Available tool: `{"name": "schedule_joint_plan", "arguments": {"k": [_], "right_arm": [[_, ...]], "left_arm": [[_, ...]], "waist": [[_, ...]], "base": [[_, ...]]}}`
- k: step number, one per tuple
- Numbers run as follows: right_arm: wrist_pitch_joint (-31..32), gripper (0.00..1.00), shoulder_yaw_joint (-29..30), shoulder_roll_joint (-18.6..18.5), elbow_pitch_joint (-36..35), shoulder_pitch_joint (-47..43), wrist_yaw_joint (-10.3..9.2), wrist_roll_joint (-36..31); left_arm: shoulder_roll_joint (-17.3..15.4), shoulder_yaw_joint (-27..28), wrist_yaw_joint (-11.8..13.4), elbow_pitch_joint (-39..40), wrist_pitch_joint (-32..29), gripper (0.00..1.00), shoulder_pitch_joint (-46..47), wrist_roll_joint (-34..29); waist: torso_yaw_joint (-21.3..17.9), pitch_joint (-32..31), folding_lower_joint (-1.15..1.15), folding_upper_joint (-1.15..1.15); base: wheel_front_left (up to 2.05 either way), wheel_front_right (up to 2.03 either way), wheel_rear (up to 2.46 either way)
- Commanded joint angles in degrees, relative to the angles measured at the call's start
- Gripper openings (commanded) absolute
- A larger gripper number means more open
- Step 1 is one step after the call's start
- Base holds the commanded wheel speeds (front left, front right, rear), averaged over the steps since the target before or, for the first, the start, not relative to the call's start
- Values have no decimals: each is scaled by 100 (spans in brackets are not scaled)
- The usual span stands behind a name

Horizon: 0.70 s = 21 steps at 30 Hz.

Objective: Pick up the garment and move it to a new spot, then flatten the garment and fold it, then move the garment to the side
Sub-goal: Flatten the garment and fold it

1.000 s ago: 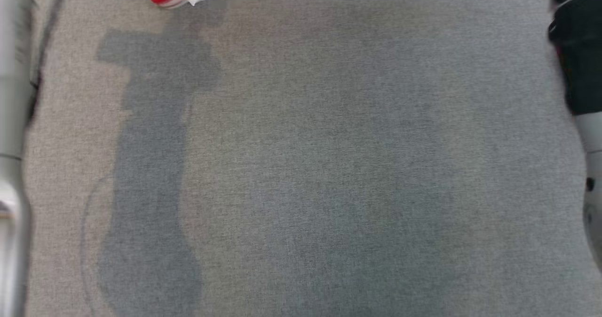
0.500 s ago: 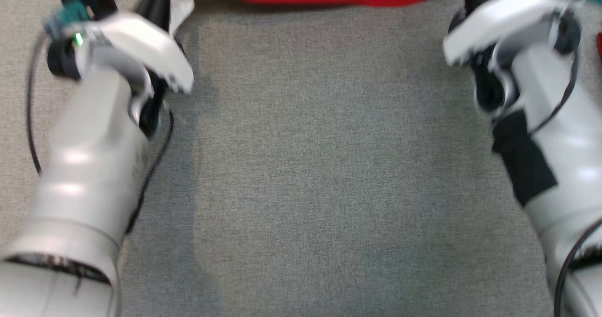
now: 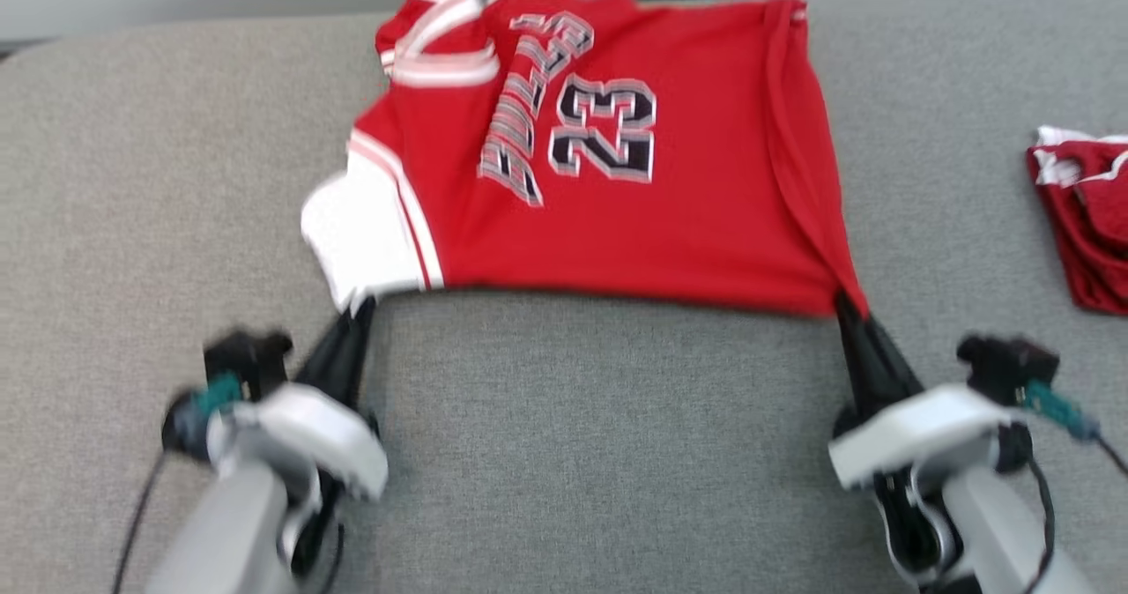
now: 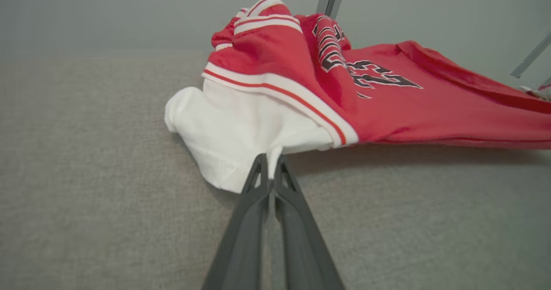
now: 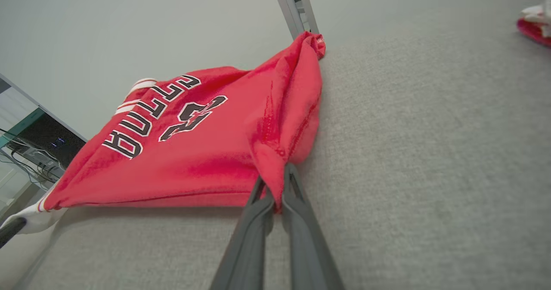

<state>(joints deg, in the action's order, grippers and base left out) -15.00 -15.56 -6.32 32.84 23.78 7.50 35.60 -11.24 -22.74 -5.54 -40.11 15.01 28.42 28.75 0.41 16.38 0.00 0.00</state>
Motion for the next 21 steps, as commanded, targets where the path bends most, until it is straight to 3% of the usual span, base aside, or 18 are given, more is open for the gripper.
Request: {"name": "schedule_joint_plan", "arguments": {"k": [1, 8, 17, 21], "right_arm": [[-22, 0, 61, -72, -206, -367, -2, -20], [-23, 0, 576, -158, -1079, -1832, -3, -219], [-13, 0, 905, -226, -1709, -3248, -4, -406], [64, 0, 1051, -194, -1961, -3800, -5, -457]], "left_arm": [[-67, 103, 93, 367, 12, 0, -482, -57], [-187, 282, 779, 2262, -27, 0, -2464, -208], [-300, 284, 1743, 4322, -813, 0, -4331, -110], [-332, 292, 2031, 4923, -1060, 0, -4902, -42]], "waist": [[-29, -242, 0, 0], [-20, -642, 0, 0], [17, -1142, 0, 0], [46, -1265, 0, 0]], "base": [[0, 0, 0], [0, 0, 0], [0, 0, 0], [0, 0, 0]]}}
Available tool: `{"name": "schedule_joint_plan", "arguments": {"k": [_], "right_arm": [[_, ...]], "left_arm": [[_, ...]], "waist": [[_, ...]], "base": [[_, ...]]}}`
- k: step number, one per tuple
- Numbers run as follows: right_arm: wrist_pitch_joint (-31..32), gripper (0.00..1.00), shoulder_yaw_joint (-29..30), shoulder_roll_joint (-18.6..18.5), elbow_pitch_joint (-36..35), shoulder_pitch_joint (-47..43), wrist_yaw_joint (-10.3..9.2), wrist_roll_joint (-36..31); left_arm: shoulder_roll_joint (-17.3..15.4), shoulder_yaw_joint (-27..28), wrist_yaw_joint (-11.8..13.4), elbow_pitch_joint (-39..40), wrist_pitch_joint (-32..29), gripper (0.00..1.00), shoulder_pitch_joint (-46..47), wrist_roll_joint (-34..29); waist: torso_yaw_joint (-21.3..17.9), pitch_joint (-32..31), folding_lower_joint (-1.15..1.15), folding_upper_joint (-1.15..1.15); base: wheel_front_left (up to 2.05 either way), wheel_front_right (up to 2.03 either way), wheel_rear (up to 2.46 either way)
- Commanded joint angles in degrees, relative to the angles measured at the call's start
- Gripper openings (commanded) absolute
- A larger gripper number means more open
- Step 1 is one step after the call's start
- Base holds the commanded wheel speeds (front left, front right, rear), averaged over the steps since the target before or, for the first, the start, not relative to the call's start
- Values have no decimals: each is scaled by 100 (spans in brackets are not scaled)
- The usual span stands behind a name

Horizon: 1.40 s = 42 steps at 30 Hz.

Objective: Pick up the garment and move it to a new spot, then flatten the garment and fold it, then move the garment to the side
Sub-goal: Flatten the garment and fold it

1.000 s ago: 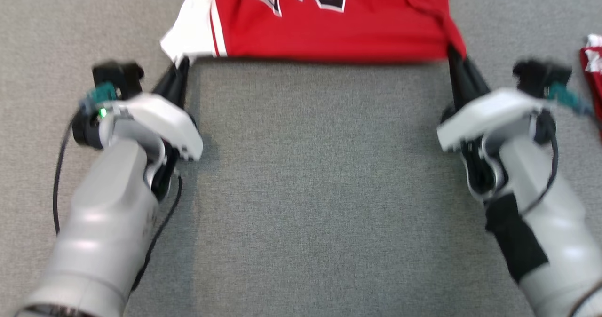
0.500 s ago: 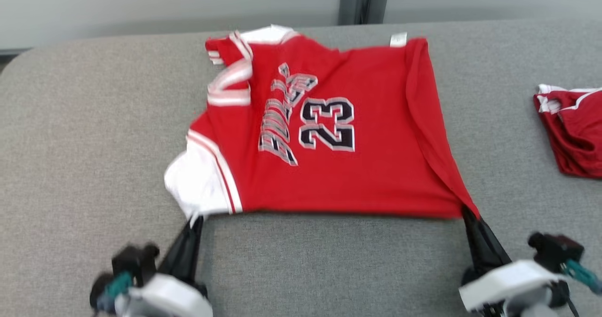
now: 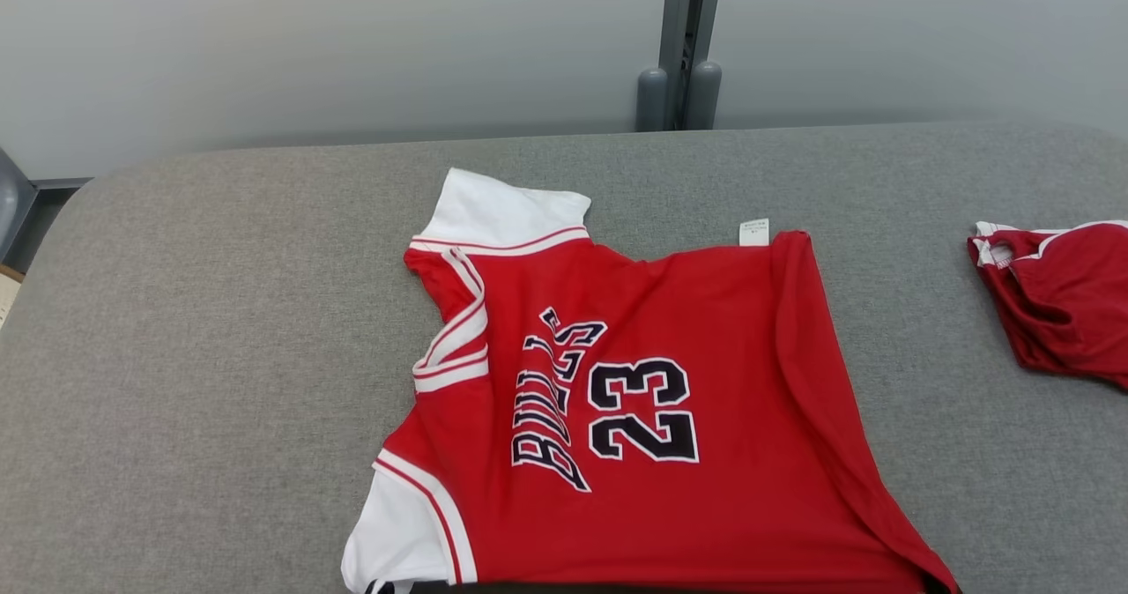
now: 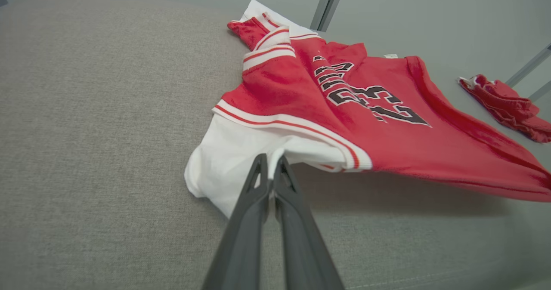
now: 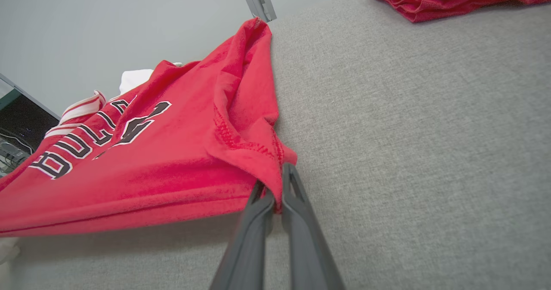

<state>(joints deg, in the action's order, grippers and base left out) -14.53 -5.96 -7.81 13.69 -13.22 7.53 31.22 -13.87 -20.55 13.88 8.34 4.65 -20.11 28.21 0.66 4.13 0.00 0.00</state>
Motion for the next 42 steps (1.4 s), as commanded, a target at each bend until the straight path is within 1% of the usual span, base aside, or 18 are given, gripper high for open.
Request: {"name": "schedule_joint_plan", "arguments": {"k": [1, 4, 7, 10, 12, 15, 22, 27, 28, 30, 32, 33, 34, 35, 37, 40, 42], "right_arm": [[17, 0, 91, -46, -46, -100, -9, -19], [91, 0, 188, 28, -233, -340, -11, -56], [188, 0, 245, 86, -331, -428, -11, -73], [287, 0, 282, 155, -391, -437, -11, -105], [329, 0, 298, 198, -428, -379, -11, -94], [492, 0, 310, 267, -458, -192, -10, -81], [895, 0, 479, 371, -693, 392, -10, -137], [1165, 0, 498, 428, -887, 797, -5, -246], [1224, 0, 484, 444, -966, 958, -5, -299], [1266, 0, 498, 457, -1003, 1090, -5, -342], [1240, 0, 501, 466, -1037, 1222, -5, -339], [1225, 37, 498, 467, -1039, 1266, -5, -329], [1198, 71, 477, 471, -1052, 1304, -5, -345], [1152, 100, 461, 473, -1078, 1350, -5, -354], [1036, 100, 441, 475, -1125, 1389, -5, -378], [767, 100, 458, 475, -1260, 1410, -4, -540], [545, 100, 489, 466, -1374, 1423, -4, -809]], "left_arm": [[-69, 74, 89, 78, -24, 0, -49, 12], [-149, 52, 163, 348, -146, 0, -232, -11], [-224, 82, 200, 399, -228, 0, -232, -41], [-313, 101, 154, 381, -293, 0, -109, -56], [-378, 81, 61, 342, -328, 0, 53, -71], [-566, 20, -130, 257, -459, 0, 413, -175], [-939, -53, -597, 88, -846, 0, 1604, -380], [-1022, -145, -941, -254, -1029, 0, 2475, -426], [-1009, -177, -1040, -446, -1059, 0, 2779, -452], [-1005, -200, -1135, -680, -1084, 0, 3042, -466], [-936, -227, -1232, -898, -1014, 0, 3291, -433], [-918, -242, -1276, -1016, -958, 32, 3397, -450], [-889, -254, -1309, -1130, -893, 100, 3471, -460], [-838, -252, -1329, -1222, -794, 100, 3543, -448], [-746, -210, -1345, -1409, -598, 100, 3608, -385], [-584, -79, -1268, -1535, -187, 100, 3567, -287], [-496, 45, -1170, -1566, 108, 100, 3444, -207]], "waist": [[20, -40, 0, 0], [36, -49, 0, 0], [19, -48, 0, 0], [-3, 9, 0, 0], [-13, 90, 0, 0], [-41, 264, 0, 0], [-101, 766, 0, 0], [-119, 1055, 0, 0], [-121, 1167, 0, 0], [-135, 1268, 0, 0], [-128, 1361, 0, 0], [-120, 1402, 0, 0], [-118, 1441, 0, 0], [-113, 1473, 0, 0], [-106, 1504, 0, 0], [-96, 1508, 0, 0], [-93, 1476, 0, 0]], "base": [[0, 0, 0], [0, 0, 0], [0, 0, 0], [0, 0, 0], [0, 0, 0], [0, 0, 0], [0, 0, 0], [0, 0, 0], [0, 0, 0], [0, 0, 0], [0, 0, 0], [0, 0, 0], [0, 0, 0], [0, 0, 0], [0, 0, 0], [0, 0, 0], [0, 0, 0]]}}
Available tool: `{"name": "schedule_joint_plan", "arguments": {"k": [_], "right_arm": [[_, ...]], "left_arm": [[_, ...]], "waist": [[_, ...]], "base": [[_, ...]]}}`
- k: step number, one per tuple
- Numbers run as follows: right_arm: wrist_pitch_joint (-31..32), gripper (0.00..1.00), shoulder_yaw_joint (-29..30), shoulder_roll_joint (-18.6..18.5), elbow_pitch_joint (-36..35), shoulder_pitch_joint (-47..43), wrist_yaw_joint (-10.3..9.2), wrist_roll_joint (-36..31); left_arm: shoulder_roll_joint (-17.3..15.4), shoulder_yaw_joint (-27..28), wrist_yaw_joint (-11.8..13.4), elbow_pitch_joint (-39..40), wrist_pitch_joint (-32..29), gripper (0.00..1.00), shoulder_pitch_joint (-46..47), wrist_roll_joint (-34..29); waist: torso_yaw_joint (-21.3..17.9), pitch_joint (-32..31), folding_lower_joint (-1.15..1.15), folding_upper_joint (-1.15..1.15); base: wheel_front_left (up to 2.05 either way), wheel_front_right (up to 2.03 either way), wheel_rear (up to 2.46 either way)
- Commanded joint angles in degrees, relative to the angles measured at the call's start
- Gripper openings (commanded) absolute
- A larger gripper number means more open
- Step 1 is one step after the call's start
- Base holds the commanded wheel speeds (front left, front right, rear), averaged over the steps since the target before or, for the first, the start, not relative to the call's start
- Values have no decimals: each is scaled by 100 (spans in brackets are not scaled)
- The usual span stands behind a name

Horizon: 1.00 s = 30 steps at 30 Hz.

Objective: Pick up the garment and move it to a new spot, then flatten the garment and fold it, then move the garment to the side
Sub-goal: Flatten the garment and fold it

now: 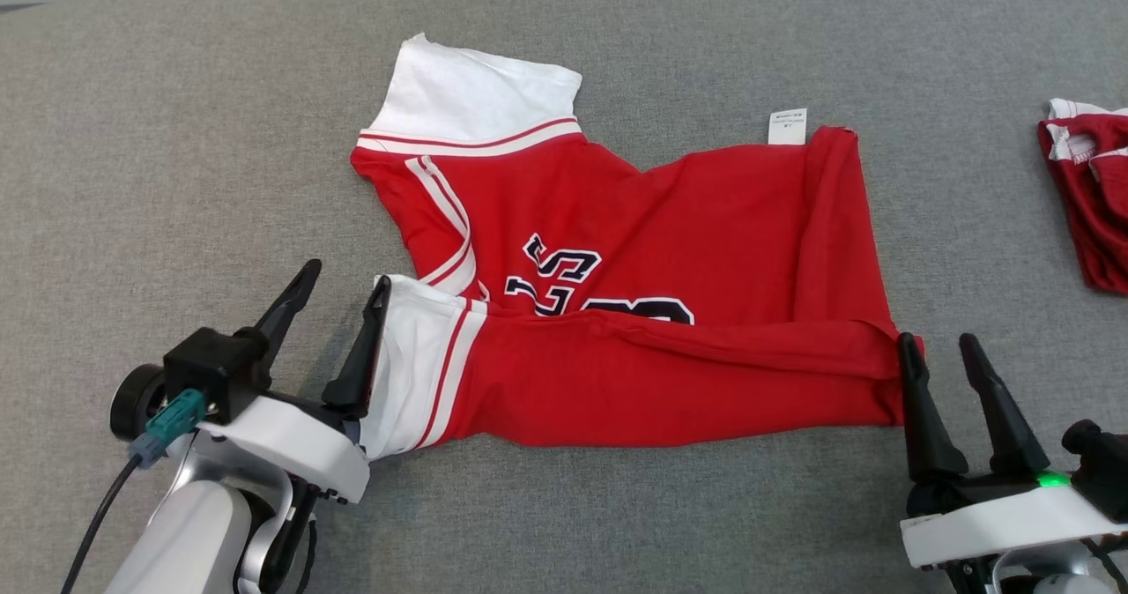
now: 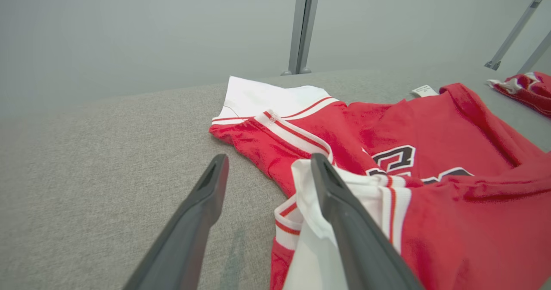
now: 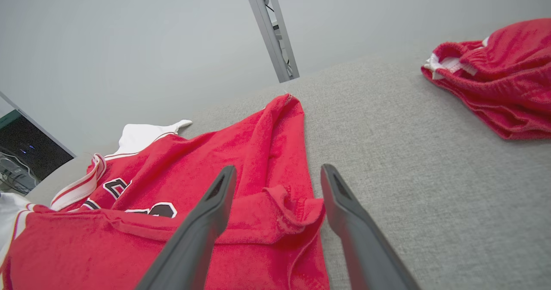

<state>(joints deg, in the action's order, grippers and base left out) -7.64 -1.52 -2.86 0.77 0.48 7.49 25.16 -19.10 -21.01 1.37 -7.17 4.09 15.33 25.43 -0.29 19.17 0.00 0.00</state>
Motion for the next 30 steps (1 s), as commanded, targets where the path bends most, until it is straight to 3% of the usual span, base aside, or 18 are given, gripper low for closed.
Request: {"name": "schedule_joint_plan", "arguments": {"k": [1, 8, 15, 23, 30], "right_arm": [[-252, 100, 81, -32, -140, 51, 0, -339], [-617, 100, 331, -53, -474, 62, 0, -1231], [-705, 100, 381, -99, -459, -152, 0, -1743], [-700, 100, 322, -100, -227, -568, -1, -1930], [-697, 100, 305, -73, -102, -691, -1, -1833]], "left_arm": [[82, 162, 137, -5, 314, 100, -164, 114], [274, 586, 519, 233, 935, 100, -677, 216], [439, 953, 812, 639, 1100, 100, -1548, 94], [744, 1018, 857, 792, 1110, 100, -2430, -82], [788, 974, 863, 806, 1111, 100, -2658, -193]], "waist": [[2, -52, 0, 0], [38, -297, 0, 0], [108, -676, 0, 0], [158, -1105, 0, 0], [169, -1232, 0, 0]], "base": [[0, 0, 0], [0, 0, 0], [0, 0, 0], [0, 0, 0], [0, 0, 0]]}}
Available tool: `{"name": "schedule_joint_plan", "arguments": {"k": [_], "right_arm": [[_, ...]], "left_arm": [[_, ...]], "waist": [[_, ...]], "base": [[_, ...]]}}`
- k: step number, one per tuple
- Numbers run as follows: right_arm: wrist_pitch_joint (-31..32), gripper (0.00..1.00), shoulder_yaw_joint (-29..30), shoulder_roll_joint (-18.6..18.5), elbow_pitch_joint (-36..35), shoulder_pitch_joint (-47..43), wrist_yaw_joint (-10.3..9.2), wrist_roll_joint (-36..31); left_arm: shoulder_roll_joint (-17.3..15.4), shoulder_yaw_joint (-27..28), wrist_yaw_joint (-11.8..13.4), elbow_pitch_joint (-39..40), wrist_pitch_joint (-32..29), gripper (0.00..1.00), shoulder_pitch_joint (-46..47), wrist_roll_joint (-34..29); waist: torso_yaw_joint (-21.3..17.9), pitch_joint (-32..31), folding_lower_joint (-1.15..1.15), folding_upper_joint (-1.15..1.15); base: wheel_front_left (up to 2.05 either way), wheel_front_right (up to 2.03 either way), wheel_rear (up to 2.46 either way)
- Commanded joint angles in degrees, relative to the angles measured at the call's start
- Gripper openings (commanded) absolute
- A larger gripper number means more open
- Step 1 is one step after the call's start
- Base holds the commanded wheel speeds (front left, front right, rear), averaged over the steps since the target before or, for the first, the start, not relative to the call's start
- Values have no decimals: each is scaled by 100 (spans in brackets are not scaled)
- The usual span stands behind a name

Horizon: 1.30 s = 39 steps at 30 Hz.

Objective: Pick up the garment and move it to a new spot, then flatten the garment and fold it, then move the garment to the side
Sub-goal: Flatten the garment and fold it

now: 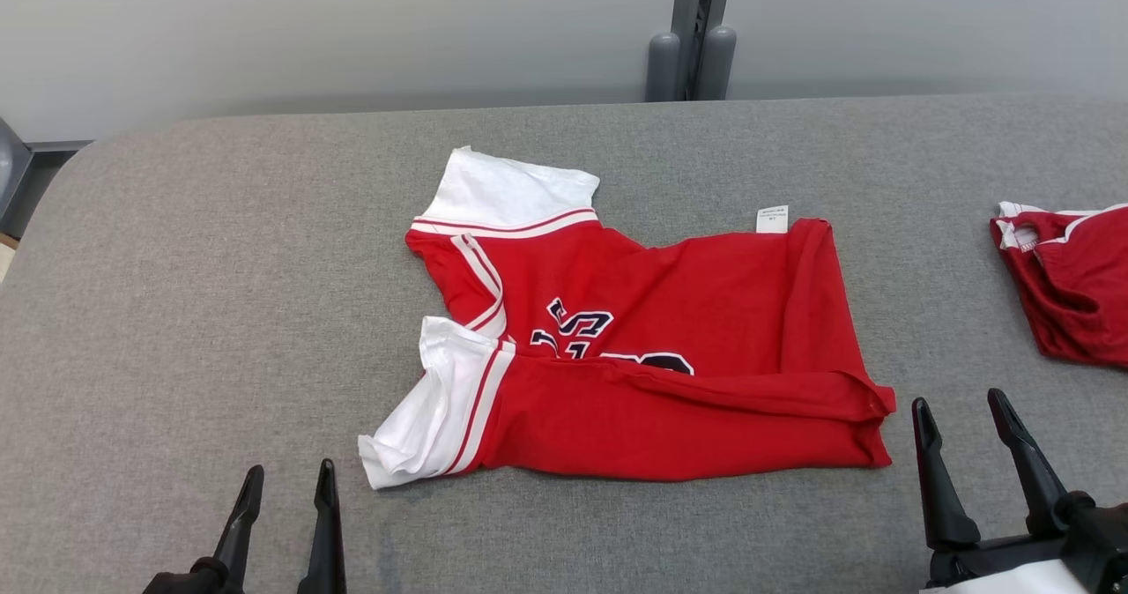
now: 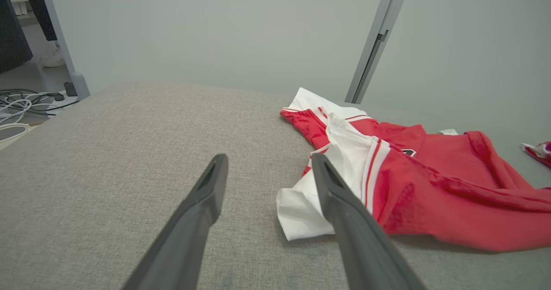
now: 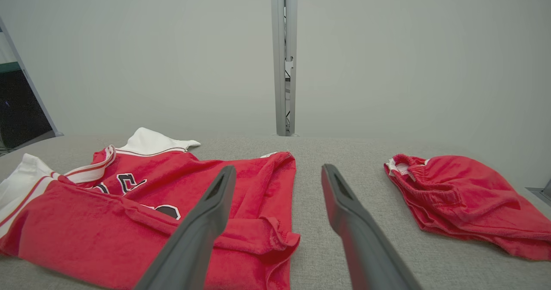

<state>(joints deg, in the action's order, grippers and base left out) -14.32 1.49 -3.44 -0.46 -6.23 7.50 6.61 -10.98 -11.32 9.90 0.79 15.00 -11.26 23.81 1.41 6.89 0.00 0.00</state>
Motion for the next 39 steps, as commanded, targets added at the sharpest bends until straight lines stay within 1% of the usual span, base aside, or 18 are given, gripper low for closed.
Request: {"name": "schedule_joint_plan", "arguments": {"k": [1, 16, 19, 22, 28, 32, 39], "right_arm": [[-29, 100, -3, -14, 33, -16, -2, 51], [-46, 100, -33, 5, 125, 118, -2, 118], [-42, 100, -42, 13, 209, 125, -2, 137], [-33, 100, -56, 17, 373, 105, -2, 163], [-53, 100, -27, 27, 951, 115, -1, 265], [-70, 100, -6, 31, 1285, 333, -1, 306], [-90, 100, -171, 34, 1796, 855, -1, 440]], "left_arm": [[-28, -1, 7, 4, 20, 100, -1, -30], [-106, -133, -33, 103, -106, 100, 142, -52], [-121, -230, -92, 45, -216, 100, 132, -35], [-92, -343, -184, -126, -296, 100, 93, 34], [20, -482, -494, -707, -312, 100, 276, 279], [73, -468, -702, -1132, -272, 100, 607, 436], [58, -442, -1104, -1735, -167, 100, 1295, 572]], "waist": [[-6, -9, 0, 0], [-36, 36, 0, 0], [-22, 94, 0, 0], [3, 191, 0, 0], [62, 434, 0, 0], [77, 642, 0, 0], [66, 936, 0, 0]], "base": [[0, 0, 0], [0, 0, 0], [0, 0, 0], [0, 0, 0], [0, 0, 0], [0, 0, 0], [0, 0, 0]]}}
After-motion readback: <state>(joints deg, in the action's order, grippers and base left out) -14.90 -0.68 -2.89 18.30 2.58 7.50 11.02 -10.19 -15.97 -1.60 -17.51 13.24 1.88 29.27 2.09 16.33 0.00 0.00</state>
